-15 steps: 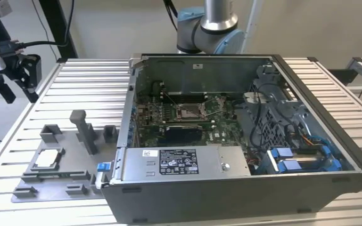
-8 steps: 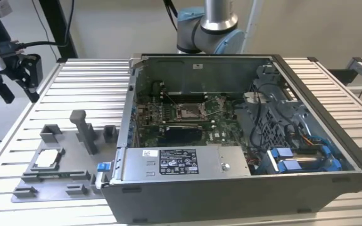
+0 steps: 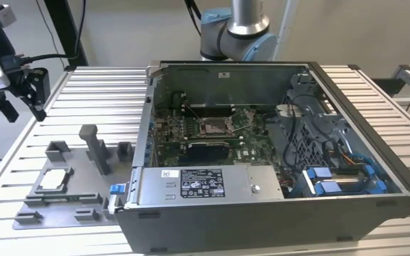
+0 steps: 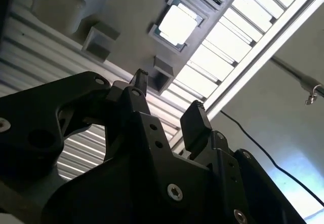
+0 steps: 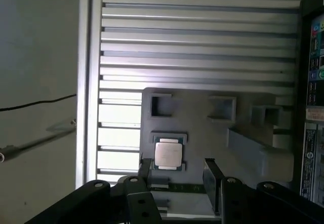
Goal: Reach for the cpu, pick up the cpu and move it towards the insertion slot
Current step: 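Pick up the cpu and move it towards the insertion slot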
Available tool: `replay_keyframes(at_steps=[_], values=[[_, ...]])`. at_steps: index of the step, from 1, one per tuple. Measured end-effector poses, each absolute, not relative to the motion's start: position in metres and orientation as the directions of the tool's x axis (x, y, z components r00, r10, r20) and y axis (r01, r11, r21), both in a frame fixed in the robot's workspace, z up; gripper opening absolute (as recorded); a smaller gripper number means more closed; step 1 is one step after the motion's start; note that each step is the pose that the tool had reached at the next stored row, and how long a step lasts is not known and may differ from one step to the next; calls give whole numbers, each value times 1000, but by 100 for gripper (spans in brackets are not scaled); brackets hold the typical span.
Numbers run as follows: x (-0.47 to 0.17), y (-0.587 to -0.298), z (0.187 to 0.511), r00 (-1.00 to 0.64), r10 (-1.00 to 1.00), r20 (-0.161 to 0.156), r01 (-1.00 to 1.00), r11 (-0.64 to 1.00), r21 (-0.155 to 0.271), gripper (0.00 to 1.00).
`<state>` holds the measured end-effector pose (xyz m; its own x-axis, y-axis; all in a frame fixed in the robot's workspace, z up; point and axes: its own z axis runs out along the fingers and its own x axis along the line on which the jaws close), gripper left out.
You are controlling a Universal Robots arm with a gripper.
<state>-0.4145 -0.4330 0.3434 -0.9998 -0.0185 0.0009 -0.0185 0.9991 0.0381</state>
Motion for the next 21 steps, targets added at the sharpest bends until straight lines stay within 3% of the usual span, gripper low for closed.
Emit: replay_keyframes(at_steps=[16,17,21], values=[[-415,-444,329,-1000,-17,1,-17,999,38,0],[-415,-445,328,-1000,-17,1,-17,999,38,100],[-415,-447,328,-1000,-17,2,-17,999,38,100]])
